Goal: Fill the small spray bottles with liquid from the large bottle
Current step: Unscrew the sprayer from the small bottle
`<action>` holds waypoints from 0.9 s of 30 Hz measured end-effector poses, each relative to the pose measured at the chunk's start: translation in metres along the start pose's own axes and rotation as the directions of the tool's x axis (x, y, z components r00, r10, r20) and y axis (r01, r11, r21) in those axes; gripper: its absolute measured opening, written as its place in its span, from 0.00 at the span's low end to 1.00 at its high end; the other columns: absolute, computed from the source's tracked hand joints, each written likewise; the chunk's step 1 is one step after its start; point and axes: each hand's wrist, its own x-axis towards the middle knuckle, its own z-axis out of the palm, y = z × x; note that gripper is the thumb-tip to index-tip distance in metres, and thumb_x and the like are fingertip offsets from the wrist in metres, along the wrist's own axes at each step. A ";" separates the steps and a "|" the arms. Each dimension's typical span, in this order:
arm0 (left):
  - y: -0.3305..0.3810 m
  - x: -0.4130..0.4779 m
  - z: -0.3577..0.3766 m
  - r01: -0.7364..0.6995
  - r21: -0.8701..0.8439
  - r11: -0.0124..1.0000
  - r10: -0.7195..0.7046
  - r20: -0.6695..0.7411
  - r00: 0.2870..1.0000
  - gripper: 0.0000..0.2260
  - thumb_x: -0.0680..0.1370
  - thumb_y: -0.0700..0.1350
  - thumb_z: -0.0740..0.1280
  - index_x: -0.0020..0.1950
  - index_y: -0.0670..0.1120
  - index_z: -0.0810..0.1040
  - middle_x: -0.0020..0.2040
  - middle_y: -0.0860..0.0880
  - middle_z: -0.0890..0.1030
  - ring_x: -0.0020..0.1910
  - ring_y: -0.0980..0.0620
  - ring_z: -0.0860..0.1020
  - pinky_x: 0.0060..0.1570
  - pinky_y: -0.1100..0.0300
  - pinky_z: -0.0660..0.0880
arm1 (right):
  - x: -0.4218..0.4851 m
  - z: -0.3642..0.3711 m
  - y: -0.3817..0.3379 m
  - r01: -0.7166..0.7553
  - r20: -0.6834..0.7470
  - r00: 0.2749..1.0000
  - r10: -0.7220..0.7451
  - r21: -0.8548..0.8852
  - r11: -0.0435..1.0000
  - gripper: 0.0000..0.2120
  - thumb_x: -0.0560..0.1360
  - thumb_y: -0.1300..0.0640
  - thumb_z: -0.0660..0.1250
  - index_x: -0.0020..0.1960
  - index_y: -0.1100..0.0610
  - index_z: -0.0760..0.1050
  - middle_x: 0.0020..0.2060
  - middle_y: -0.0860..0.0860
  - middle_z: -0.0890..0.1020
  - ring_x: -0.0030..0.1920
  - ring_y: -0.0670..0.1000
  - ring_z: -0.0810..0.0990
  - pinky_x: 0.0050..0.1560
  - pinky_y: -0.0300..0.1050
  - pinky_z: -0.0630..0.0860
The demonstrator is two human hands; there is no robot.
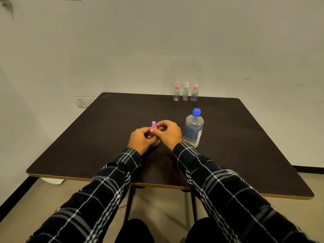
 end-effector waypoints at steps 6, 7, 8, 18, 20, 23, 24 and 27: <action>-0.004 -0.001 0.002 0.009 -0.042 0.999 -0.008 0.002 1.000 0.09 0.75 0.42 0.75 0.53 0.53 0.84 0.37 0.56 0.82 0.35 0.65 0.78 0.37 0.72 0.70 | 0.007 0.003 -0.001 0.026 -0.018 0.999 -0.028 -0.072 0.997 0.09 0.72 0.54 0.77 0.49 0.54 0.81 0.41 0.48 0.83 0.39 0.49 0.83 0.38 0.43 0.82; -0.005 -0.001 0.002 0.002 -0.042 0.999 -0.002 0.009 1.000 0.09 0.76 0.43 0.75 0.54 0.53 0.84 0.38 0.56 0.83 0.36 0.64 0.79 0.39 0.71 0.71 | 0.009 0.001 0.001 0.060 0.007 0.998 -0.059 -0.121 0.991 0.09 0.73 0.54 0.75 0.51 0.53 0.82 0.43 0.47 0.84 0.42 0.47 0.83 0.43 0.43 0.82; -0.005 -0.001 0.002 -0.003 -0.042 0.999 0.003 0.017 1.000 0.10 0.76 0.43 0.74 0.56 0.53 0.84 0.39 0.55 0.83 0.38 0.62 0.80 0.41 0.69 0.73 | 0.010 -0.001 0.002 0.095 0.043 0.995 -0.088 -0.174 0.980 0.10 0.74 0.55 0.74 0.55 0.53 0.82 0.46 0.47 0.84 0.45 0.46 0.81 0.48 0.41 0.80; -0.005 -0.001 0.000 -0.019 -0.034 0.999 0.020 0.028 0.999 0.17 0.74 0.39 0.74 0.62 0.50 0.83 0.44 0.55 0.84 0.44 0.60 0.81 0.42 0.72 0.72 | 0.009 0.000 0.008 0.021 0.063 0.998 -0.020 -0.019 1.000 0.18 0.68 0.57 0.79 0.53 0.53 0.74 0.46 0.51 0.83 0.45 0.51 0.83 0.49 0.50 0.82; -0.005 -0.003 -0.001 -0.028 -0.034 0.999 0.029 0.024 0.999 0.16 0.75 0.39 0.74 0.61 0.51 0.83 0.44 0.55 0.84 0.44 0.59 0.81 0.43 0.70 0.73 | 0.009 0.003 0.009 0.022 0.026 0.999 -0.021 -0.039 0.999 0.15 0.68 0.56 0.79 0.49 0.53 0.76 0.44 0.51 0.83 0.45 0.51 0.83 0.49 0.50 0.82; -0.003 -0.005 0.002 -0.031 -0.034 0.999 0.030 -0.007 1.000 0.15 0.75 0.40 0.73 0.60 0.52 0.83 0.43 0.53 0.84 0.44 0.56 0.82 0.44 0.67 0.76 | 0.012 0.002 0.013 0.018 0.038 0.999 -0.017 -0.021 1.000 0.12 0.69 0.55 0.78 0.49 0.53 0.79 0.43 0.48 0.84 0.45 0.47 0.84 0.50 0.50 0.83; -0.003 -0.005 0.002 -0.028 -0.041 0.999 0.027 -0.013 1.000 0.14 0.75 0.41 0.73 0.60 0.52 0.84 0.43 0.53 0.85 0.44 0.55 0.82 0.44 0.66 0.78 | 0.012 0.000 0.013 0.018 0.063 0.998 -0.016 -0.021 1.000 0.11 0.70 0.55 0.77 0.50 0.52 0.80 0.44 0.47 0.84 0.45 0.46 0.84 0.52 0.50 0.82; -0.003 -0.006 0.002 -0.036 -0.030 0.999 0.036 0.000 0.999 0.12 0.76 0.42 0.73 0.58 0.54 0.83 0.43 0.51 0.85 0.45 0.53 0.83 0.47 0.62 0.80 | 0.016 -0.006 0.016 0.066 0.125 0.990 -0.059 -0.060 0.996 0.09 0.72 0.54 0.75 0.52 0.49 0.81 0.44 0.45 0.85 0.47 0.43 0.83 0.55 0.49 0.81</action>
